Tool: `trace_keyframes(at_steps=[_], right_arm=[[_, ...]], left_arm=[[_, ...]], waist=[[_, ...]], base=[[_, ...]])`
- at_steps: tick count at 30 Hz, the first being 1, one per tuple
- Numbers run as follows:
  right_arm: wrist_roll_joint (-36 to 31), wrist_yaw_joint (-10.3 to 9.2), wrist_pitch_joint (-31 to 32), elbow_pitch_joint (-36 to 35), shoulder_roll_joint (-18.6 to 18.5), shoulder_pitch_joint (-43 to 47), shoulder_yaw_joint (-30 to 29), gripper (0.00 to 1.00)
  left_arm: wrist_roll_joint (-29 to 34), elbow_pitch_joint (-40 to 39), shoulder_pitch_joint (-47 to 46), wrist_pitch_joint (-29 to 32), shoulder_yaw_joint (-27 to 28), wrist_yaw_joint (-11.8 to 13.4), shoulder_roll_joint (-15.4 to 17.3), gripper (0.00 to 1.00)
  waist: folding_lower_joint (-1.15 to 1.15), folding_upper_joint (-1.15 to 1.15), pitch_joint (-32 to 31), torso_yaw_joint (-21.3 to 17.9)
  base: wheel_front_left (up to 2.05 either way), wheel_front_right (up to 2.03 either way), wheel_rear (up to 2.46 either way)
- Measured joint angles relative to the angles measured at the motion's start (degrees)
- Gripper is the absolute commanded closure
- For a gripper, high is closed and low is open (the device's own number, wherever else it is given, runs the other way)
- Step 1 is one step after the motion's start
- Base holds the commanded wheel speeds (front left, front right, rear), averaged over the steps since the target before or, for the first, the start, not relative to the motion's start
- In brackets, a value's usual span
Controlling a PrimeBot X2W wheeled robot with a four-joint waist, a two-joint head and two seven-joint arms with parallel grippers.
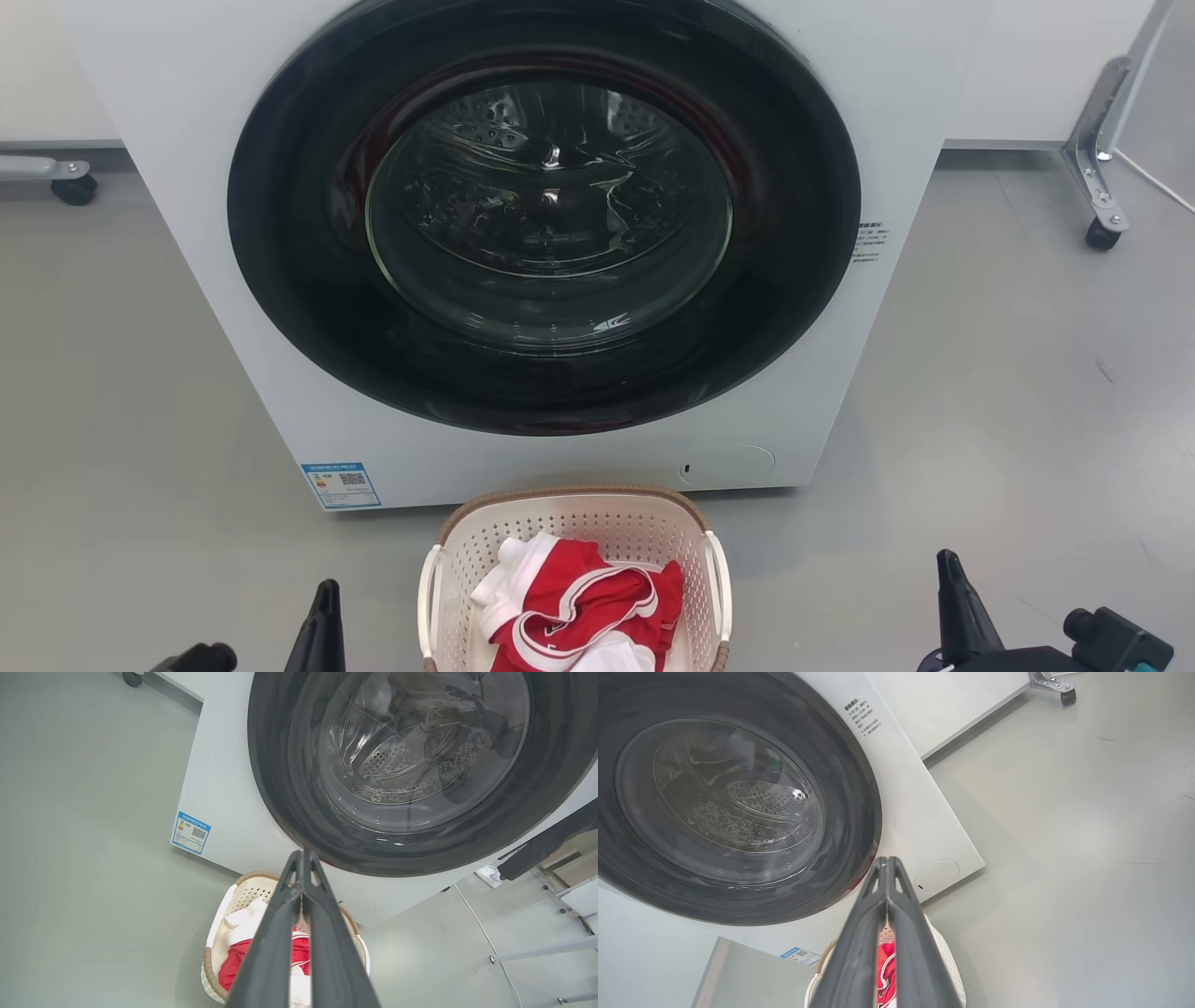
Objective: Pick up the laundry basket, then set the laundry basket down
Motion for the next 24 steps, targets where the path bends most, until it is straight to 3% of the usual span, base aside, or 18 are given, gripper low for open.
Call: trace_keyframes(at_steps=[24], right_arm=[[19.1,3.44,5.4,2.1,0.1,-2.4,-6.0,1.0]], left_arm=[[-18.7,2.0,-3.2,5.1,4.8,-3.5,-0.9,1.0]], waist=[[0.0,0.0,0.0,-0.4]], base=[[0.0,0.0,0.0]])
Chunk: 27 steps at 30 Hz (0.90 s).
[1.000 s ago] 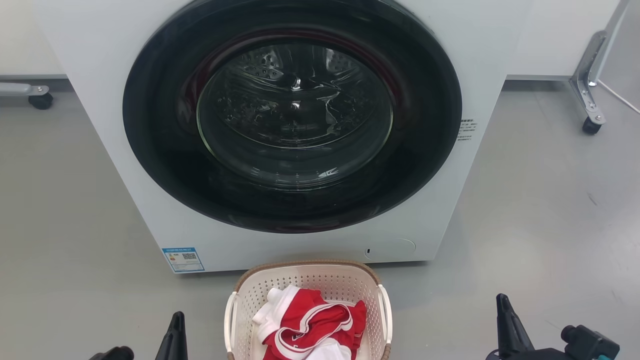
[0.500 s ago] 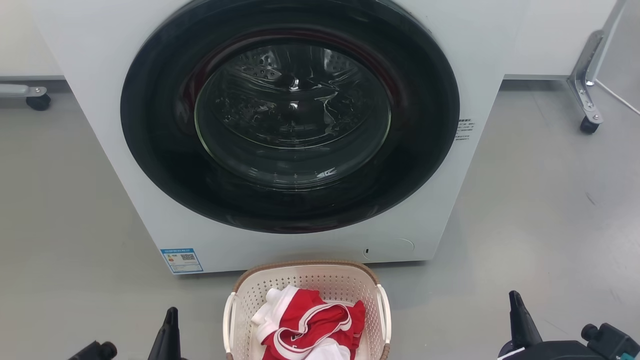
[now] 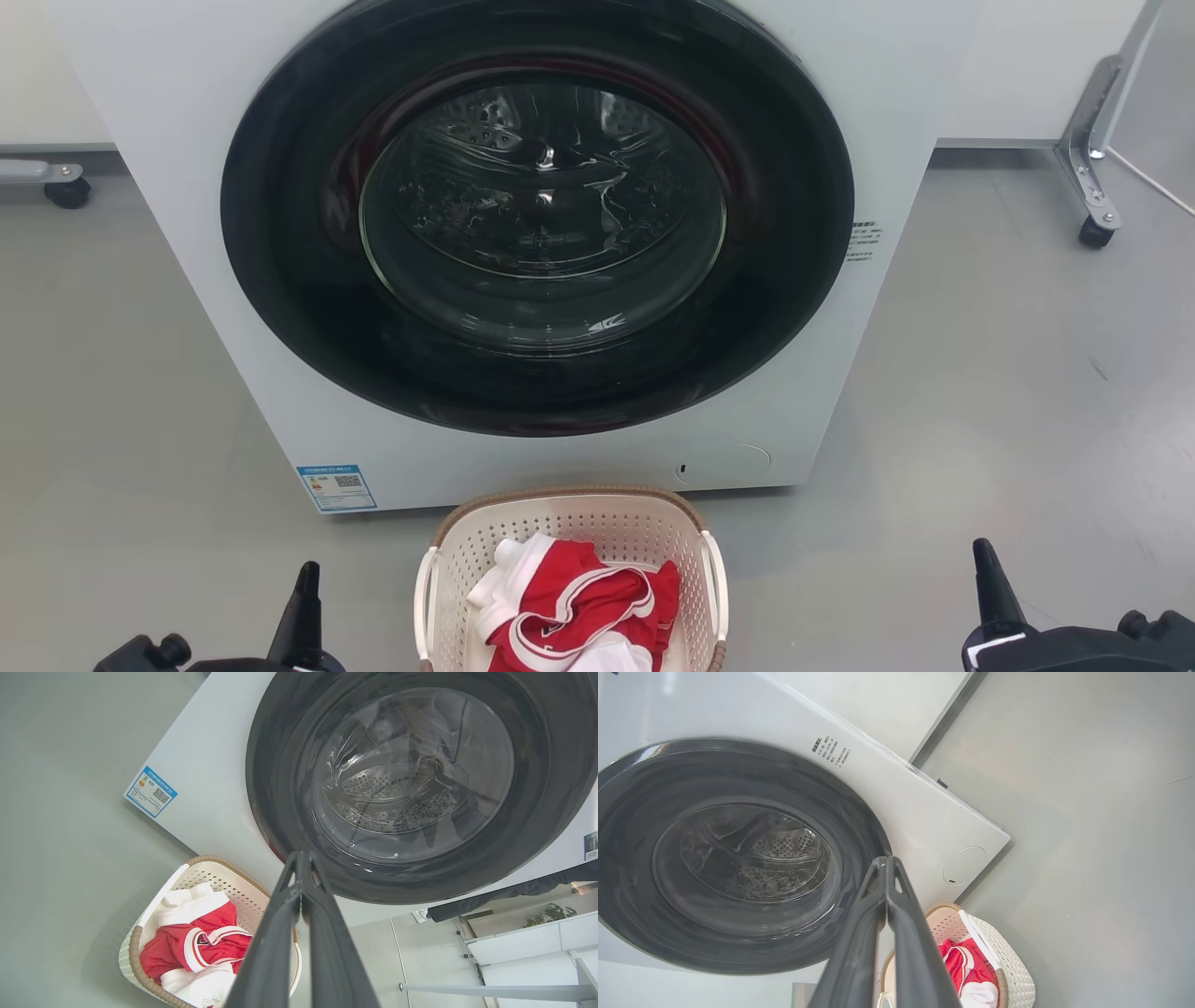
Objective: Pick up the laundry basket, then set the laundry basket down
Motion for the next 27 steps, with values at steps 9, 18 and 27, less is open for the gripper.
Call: trace_keyframes(at_steps=[9,18,27], right_arm=[[7.2,1.53,1.6,0.7,0.0,-1.2,-2.2,1.0],[14.3,2.82,3.6,1.7,0.1,-2.0,-4.4,1.0],[21.5,4.14,5.3,2.4,0.1,-2.7,-6.6,1.0]], left_arm=[[-7.0,0.7,-1.3,1.8,1.7,-1.5,-0.4,1.0],[-13.9,1.5,-2.3,3.5,3.5,-2.5,-0.6,1.0],[-20.9,2.3,-3.5,5.5,5.2,-4.1,-0.9,1.0]], waist=[[0.0,0.0,0.0,-0.2],[0.0,0.0,0.0,-0.3],[0.0,0.0,0.0,-0.5]], base=[[0.0,0.0,0.0],[0.0,0.0,0.0],[0.0,0.0,0.0]])
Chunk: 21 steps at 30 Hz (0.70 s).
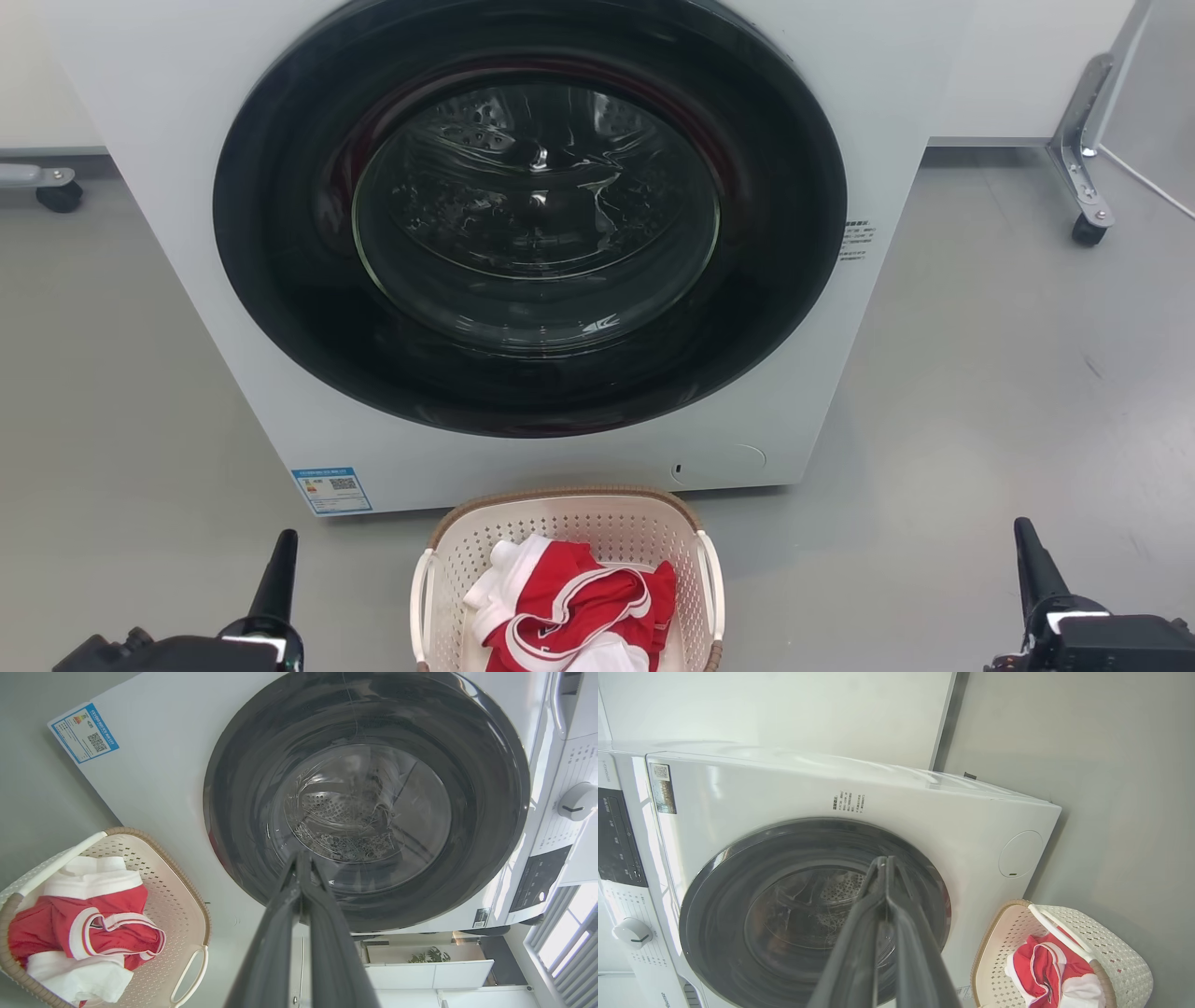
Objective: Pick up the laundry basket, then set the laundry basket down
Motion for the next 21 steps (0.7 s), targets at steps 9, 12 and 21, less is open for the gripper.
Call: trace_keyframes(at_steps=[9,12,21], right_arm=[[7.1,1.23,1.9,0.9,0.0,-0.9,-2.2,1.0],[9.7,1.76,2.4,1.1,0.1,-1.2,-2.9,1.0],[10.2,1.98,2.8,1.2,0.1,-1.8,-3.1,1.0]], left_arm=[[-6.9,0.7,-1.2,1.7,1.7,-1.4,-0.5,1.0],[-8.9,1.0,-1.8,2.3,2.3,-1.6,-0.5,1.0],[-10.1,1.1,-2.2,2.6,2.4,-1.8,-0.6,1.0]], waist=[[0.0,0.0,0.0,-0.2],[0.0,0.0,0.0,-0.2],[0.0,0.0,0.0,-0.2]], base=[[0.0,0.0,0.0],[0.0,0.0,0.0],[0.0,0.0,0.0]])
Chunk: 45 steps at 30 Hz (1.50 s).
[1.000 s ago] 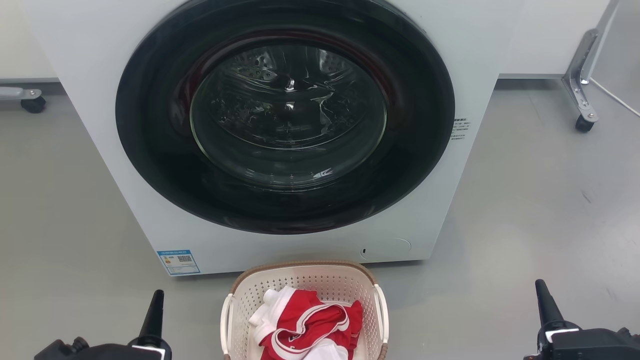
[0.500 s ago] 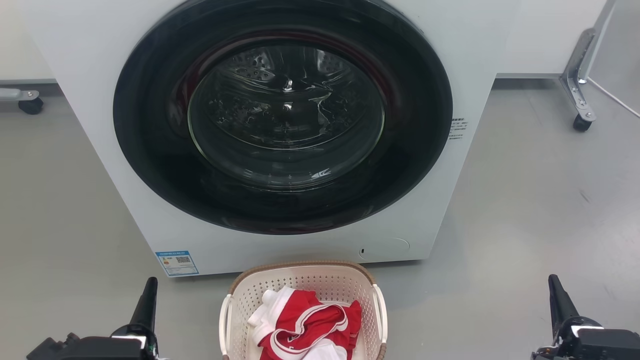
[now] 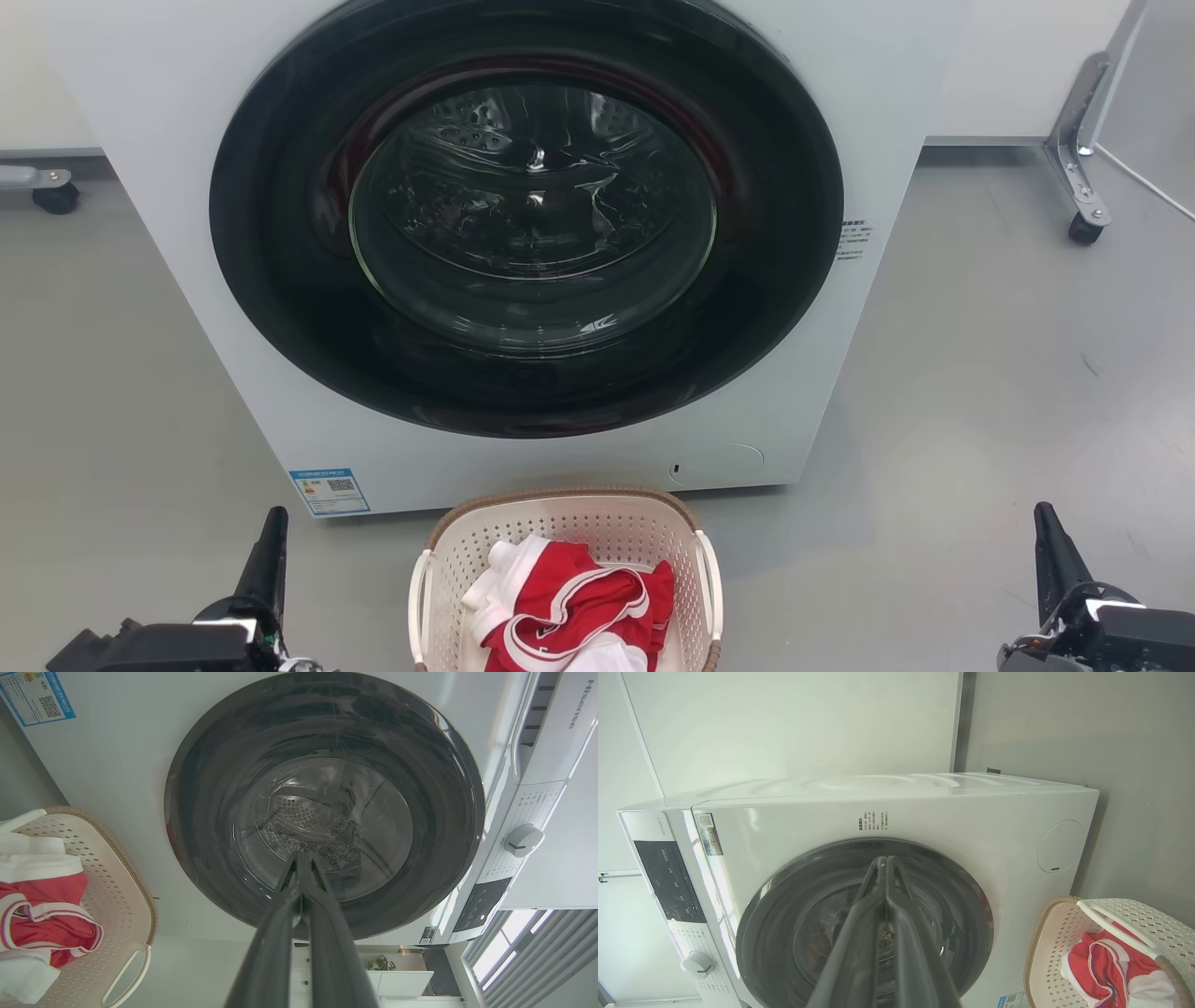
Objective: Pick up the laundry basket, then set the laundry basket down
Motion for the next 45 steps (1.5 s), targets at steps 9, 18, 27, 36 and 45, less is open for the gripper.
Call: trace_keyframes(at_steps=[9,18,27,36,45], right_arm=[[0.0,0.0,0.0,0.0,0.0,0.0,0.0,1.0],[0.0,0.0,0.0,0.0,0.0,0.0,0.0,1.0],[0.0,0.0,0.0,0.0,0.0,0.0,0.0,1.0],[0.0,0.0,0.0,0.0,0.0,0.0,0.0,1.0],[0.0,0.01,0.0,0.0,0.0,0.0,0.0,1.0]], left_arm=[[0.0,0.0,0.0,0.0,0.0,0.0,0.0,1.0],[0.0,0.0,0.0,0.0,0.0,0.0,0.0,1.0],[0.0,0.0,0.0,0.0,0.0,0.0,0.0,1.0],[0.0,0.0,0.0,0.0,0.0,0.0,0.0,1.0],[0.0,0.0,0.0,0.0,0.0,0.0,0.0,1.0]], waist=[[0.0,0.0,0.0,0.0],[0.0,0.0,0.0,0.0],[0.0,0.0,0.0,0.0],[0.0,0.0,0.0,0.0],[0.0,0.0,0.0,0.0]], base=[[0.0,0.0,0.0],[0.0,0.0,0.0],[0.0,0.0,0.0],[0.0,0.0,0.0],[0.0,0.0,0.0]])
